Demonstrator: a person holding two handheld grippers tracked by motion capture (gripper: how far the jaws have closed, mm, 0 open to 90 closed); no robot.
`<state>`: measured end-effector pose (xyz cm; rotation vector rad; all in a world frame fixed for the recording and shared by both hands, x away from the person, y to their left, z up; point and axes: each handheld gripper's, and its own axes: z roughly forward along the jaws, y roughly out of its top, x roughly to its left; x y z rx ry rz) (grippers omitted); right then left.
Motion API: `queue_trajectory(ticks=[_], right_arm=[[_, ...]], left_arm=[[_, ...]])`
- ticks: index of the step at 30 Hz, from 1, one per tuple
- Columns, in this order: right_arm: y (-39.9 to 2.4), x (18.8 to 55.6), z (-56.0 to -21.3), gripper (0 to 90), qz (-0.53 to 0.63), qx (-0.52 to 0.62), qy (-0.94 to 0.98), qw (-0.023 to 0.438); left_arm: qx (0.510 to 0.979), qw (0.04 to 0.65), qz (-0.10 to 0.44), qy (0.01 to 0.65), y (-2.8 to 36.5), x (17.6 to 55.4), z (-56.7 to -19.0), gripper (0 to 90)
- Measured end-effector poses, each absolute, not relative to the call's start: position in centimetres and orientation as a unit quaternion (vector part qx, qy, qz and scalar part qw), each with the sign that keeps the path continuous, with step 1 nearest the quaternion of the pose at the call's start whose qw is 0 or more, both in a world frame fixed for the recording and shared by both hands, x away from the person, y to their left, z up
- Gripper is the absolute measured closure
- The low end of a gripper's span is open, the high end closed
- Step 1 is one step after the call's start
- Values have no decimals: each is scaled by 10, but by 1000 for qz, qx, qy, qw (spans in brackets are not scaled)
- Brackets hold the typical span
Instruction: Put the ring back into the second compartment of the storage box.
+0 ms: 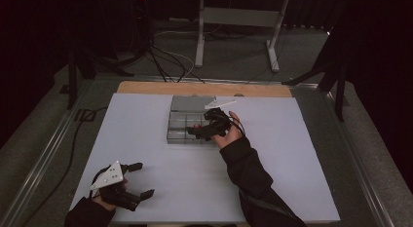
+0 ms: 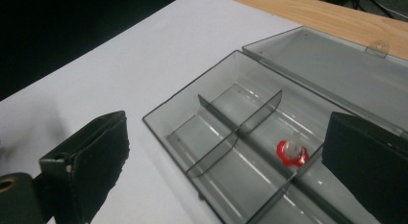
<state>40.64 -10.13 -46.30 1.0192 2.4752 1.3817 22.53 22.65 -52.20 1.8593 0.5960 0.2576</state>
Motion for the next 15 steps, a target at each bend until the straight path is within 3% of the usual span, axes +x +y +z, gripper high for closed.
queue_trajectory(ticks=[15], right_arm=[[-141,383,-455,0,454,329,823,88]], left_arm=[[787,552,111,253,226,225,-522,3]])
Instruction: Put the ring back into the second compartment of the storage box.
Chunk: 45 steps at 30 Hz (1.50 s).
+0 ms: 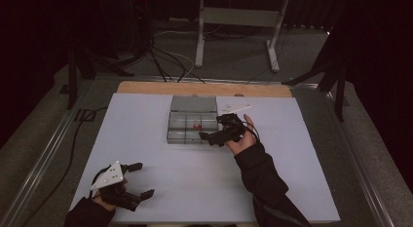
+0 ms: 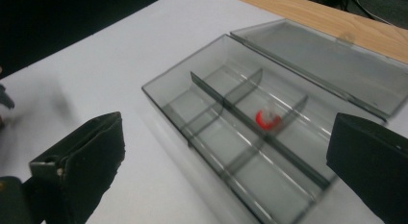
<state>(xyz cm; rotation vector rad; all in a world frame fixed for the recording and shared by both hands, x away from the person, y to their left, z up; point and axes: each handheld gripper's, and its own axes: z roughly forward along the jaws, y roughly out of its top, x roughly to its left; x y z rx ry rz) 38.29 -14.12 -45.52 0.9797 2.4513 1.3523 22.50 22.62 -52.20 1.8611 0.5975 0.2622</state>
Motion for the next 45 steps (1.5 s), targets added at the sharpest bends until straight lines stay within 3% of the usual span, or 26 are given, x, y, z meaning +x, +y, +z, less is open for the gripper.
queue_trajectory(ticks=[13,45], right_arm=[[-189,352,-458,0,456,337,816,112],[-299,270,-519,0,434,388,807,100]], left_arm=[[786,553,110,254,226,225,-522,3],[788,551,111,253,225,225,-522,3]])
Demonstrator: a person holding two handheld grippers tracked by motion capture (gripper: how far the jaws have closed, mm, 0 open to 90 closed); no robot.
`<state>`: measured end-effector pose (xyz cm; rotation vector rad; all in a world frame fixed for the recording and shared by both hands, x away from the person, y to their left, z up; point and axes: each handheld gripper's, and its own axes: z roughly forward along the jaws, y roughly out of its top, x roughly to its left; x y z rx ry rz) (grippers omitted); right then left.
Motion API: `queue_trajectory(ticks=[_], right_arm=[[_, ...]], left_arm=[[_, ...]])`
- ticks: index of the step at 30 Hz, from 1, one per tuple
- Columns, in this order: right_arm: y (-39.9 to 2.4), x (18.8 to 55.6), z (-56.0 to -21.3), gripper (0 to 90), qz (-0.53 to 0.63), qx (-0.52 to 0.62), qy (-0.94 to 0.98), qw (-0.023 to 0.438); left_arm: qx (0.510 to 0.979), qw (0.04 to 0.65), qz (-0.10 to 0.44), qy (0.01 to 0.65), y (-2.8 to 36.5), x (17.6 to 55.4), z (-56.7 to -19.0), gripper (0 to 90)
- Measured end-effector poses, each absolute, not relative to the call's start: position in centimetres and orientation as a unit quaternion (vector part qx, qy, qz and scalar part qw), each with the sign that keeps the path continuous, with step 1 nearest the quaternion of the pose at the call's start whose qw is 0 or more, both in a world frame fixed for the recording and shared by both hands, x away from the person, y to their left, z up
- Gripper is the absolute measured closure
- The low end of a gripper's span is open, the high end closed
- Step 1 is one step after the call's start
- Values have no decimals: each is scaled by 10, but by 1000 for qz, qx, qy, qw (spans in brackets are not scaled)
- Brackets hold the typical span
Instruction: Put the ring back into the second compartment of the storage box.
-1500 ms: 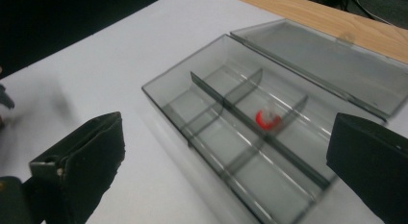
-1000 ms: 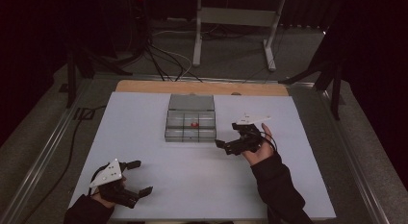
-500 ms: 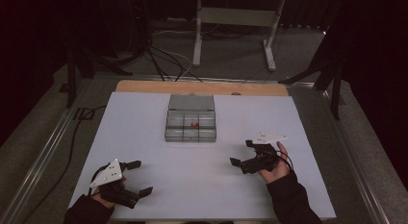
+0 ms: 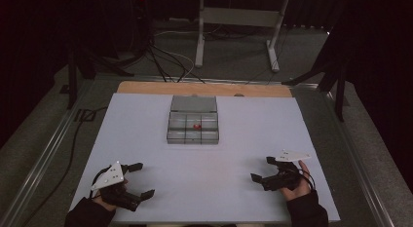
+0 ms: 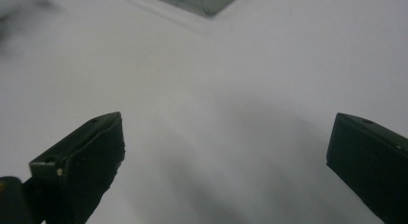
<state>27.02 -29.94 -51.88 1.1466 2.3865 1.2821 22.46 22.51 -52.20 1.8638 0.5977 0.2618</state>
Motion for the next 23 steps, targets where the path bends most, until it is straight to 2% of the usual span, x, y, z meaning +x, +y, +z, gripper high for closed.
queue_trajectory(ticks=[10,23], right_arm=[[-328,256,-526,0,433,424,788,111],[-326,256,-528,0,426,424,792,109]], left_arm=[[789,549,110,252,224,224,-522,3],[789,549,109,253,224,225,-523,3]])
